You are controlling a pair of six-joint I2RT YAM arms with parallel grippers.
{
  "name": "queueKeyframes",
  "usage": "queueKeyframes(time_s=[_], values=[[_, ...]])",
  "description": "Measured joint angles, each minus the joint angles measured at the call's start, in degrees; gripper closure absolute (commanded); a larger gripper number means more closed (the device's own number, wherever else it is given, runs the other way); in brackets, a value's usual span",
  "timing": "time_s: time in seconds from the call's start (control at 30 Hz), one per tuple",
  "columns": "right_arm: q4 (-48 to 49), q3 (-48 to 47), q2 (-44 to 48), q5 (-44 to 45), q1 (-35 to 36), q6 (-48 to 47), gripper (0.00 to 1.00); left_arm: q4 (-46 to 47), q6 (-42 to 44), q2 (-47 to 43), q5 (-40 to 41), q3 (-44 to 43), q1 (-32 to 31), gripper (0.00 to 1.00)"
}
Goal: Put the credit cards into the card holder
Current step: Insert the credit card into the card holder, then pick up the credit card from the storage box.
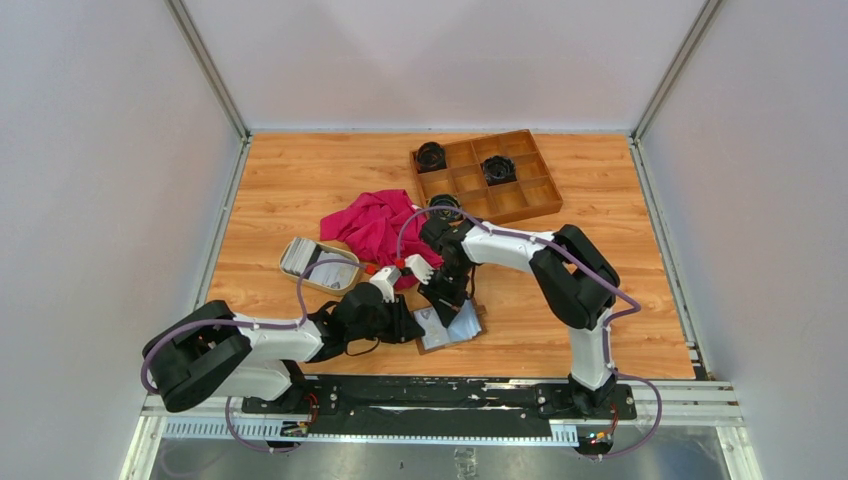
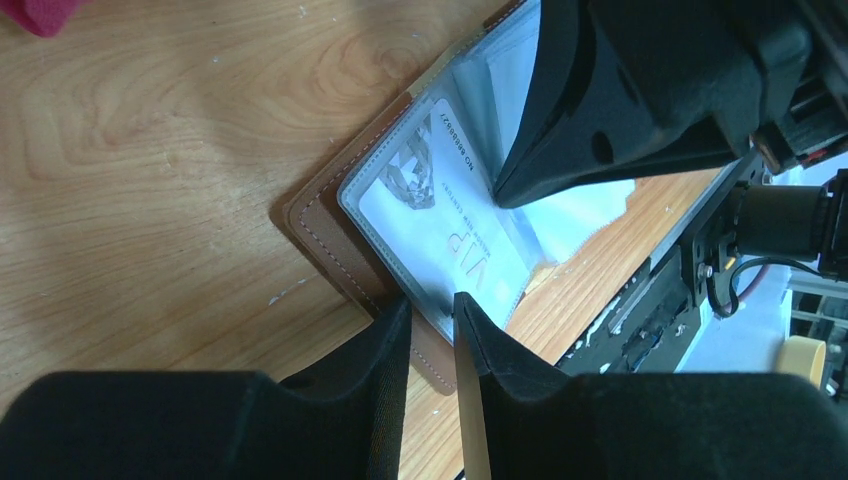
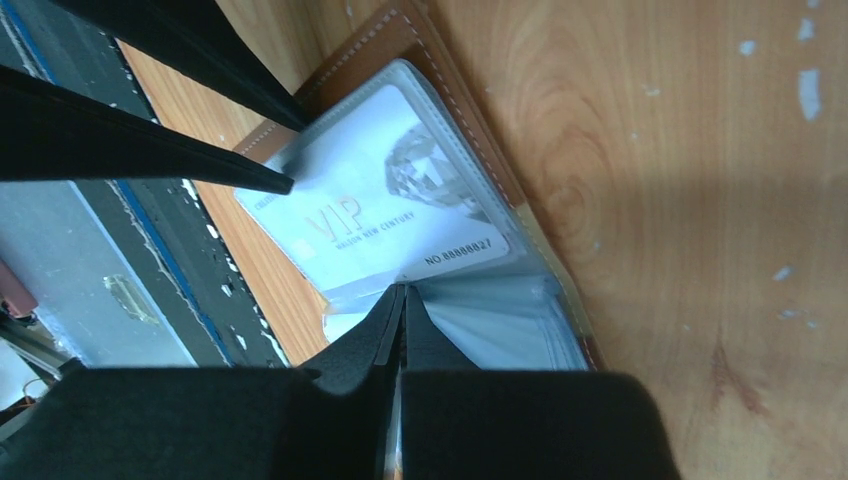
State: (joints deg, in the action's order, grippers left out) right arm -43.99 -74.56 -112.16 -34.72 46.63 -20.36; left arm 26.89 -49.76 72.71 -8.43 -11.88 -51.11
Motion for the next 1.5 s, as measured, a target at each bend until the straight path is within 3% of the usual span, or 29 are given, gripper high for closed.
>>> queueKeyframes(time_s=[0.3, 0.43, 0.83, 1.03, 1.17, 1.5], values=[[-0.09, -0.02, -0.31, -1.29, 0.37, 0.46, 0.99, -0.04, 0.07, -0.17, -0.04, 0.00, 0.00, 0.71], [-0.90, 0.00, 0.98, -1.33, -0.48, -2.43, 0.97, -1.49, 0.33, -2.54, 0.13, 0.63, 0.00, 0.66], [-4.61, 0.00, 7.08, -5.07, -8.39, -10.19, 0.96, -5.73, 2.91, -11.91, -0.09, 1.73, 1.03, 0.64], [-5.81, 0.50, 16.94, -8.37, -11.69, -13.81, 0.95, -12.41, 5.95, -17.59, 0.11, 0.28, 2.23, 0.63], [-5.97, 1.22, 23.93, -10.82, -15.74, -15.63, 0.93, -19.47, 9.49, -22.88, 2.10, -3.13, 2.78, 0.54], [-4.90, 1.88, 36.70, -12.79, -22.80, -15.76, 0.73, -40.15, 22.03, -31.23, 11.98, -17.53, 3.21, 0.39]])
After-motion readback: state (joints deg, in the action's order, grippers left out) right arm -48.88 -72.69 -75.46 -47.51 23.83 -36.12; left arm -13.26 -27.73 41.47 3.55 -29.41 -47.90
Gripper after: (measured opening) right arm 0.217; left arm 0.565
